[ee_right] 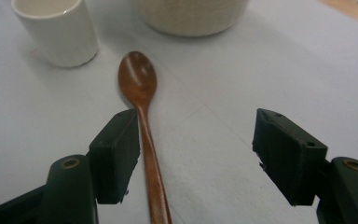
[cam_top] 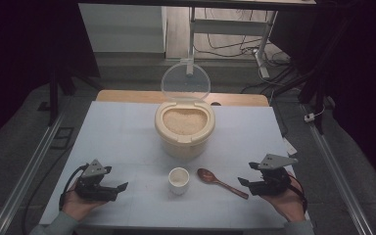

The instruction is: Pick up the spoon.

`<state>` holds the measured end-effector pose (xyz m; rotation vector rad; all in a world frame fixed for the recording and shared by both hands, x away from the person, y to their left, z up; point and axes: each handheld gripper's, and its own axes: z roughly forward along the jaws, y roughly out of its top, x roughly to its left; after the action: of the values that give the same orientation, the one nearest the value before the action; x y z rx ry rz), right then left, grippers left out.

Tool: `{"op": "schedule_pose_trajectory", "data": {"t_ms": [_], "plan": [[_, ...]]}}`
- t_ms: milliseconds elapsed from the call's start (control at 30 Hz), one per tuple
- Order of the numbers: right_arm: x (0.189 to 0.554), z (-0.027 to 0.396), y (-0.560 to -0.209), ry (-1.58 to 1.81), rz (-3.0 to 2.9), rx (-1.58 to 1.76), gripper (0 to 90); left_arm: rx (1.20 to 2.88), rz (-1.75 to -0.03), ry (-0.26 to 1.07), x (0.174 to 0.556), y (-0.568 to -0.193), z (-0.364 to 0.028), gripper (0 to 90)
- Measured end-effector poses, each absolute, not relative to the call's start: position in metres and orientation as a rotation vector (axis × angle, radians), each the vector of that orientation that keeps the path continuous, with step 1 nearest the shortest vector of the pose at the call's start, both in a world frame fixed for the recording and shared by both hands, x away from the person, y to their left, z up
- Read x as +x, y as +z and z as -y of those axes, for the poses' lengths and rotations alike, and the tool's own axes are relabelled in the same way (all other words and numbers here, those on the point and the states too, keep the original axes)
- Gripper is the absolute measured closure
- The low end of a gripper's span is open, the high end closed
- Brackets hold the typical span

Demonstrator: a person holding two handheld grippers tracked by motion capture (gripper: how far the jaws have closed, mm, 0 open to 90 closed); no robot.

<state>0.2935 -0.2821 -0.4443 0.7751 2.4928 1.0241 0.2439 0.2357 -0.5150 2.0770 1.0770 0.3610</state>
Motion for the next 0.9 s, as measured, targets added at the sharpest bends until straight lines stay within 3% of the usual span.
{"op": "schedule_pose_trajectory", "data": {"t_ms": [467,900], "plan": [[0.315,0.232,-0.448,0.741,-2.763,0.696,32.1,2.091,-1.075,0.352,0.246,-0.518,-0.235,12.4],[0.32,0.23,-0.475,0.542,-2.87,0.715,40.0,2.103,-1.072,0.35,0.246,-0.52,-0.235,12.2]]}}
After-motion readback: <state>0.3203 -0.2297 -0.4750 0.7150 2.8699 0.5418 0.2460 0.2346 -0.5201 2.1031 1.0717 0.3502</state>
